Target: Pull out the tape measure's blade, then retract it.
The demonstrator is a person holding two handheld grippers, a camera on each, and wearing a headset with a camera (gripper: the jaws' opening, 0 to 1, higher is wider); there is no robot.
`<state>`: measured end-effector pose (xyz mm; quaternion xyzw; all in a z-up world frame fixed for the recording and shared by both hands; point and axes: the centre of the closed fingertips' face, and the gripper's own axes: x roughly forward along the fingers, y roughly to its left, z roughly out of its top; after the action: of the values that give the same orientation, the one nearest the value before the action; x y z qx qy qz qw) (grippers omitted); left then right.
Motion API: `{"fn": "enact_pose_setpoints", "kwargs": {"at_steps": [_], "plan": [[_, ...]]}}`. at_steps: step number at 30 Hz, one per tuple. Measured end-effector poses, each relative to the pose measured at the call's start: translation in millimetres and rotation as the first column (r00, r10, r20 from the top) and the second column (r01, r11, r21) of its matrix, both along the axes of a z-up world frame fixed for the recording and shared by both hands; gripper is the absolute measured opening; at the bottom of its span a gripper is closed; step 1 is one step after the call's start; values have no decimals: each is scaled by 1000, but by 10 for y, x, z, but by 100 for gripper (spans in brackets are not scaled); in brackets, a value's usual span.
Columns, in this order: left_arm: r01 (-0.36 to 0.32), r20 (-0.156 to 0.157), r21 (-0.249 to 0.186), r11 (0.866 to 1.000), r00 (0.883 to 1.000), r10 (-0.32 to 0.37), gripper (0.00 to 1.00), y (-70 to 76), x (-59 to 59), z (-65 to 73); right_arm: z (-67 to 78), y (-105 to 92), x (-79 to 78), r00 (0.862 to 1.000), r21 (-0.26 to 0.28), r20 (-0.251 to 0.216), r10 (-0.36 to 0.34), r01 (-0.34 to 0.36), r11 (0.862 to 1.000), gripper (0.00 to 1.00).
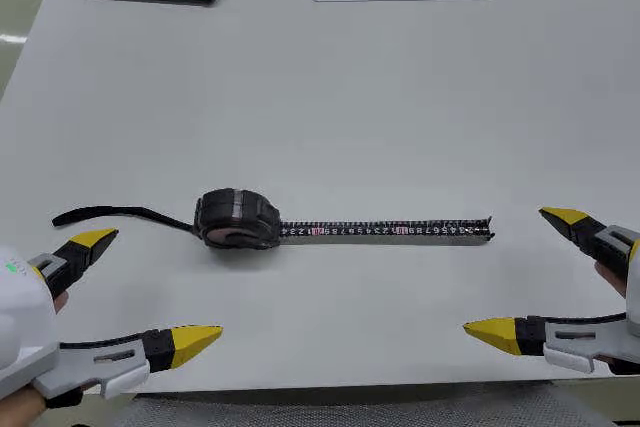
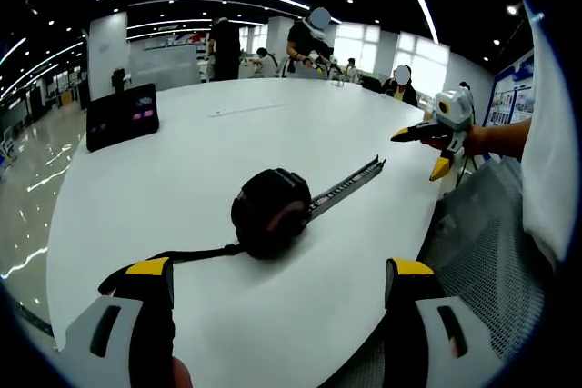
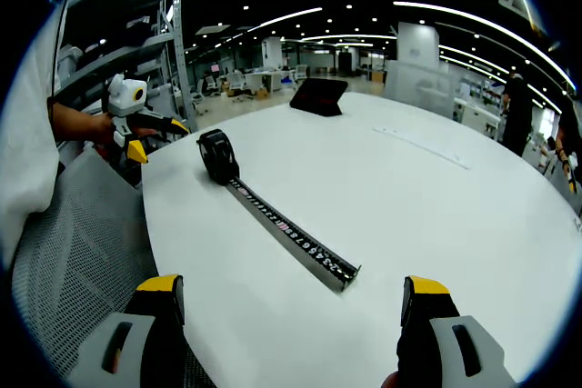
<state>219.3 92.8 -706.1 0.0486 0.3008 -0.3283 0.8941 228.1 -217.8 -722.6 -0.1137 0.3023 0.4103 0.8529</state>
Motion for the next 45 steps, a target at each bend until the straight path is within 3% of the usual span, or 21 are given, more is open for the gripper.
{"fn": "enact_pose_setpoints", "kwargs": {"at_steps": [13,30,45], "plan": [[1,-22,-21,1000,1000,-1,95,-161,83,-63,-20,-40,-4,1000,-2,-8,-7,7,1000,99],[12,-34,-43,999,999,-13,95,-361,172,-151,-30,-38,37,1000,7,-10,-12,12,1000,99],[12,-34,-58,998,999,-14,93,-540,321,-189,-40,-51,82,1000,18,-14,-23,24,1000,99]]}}
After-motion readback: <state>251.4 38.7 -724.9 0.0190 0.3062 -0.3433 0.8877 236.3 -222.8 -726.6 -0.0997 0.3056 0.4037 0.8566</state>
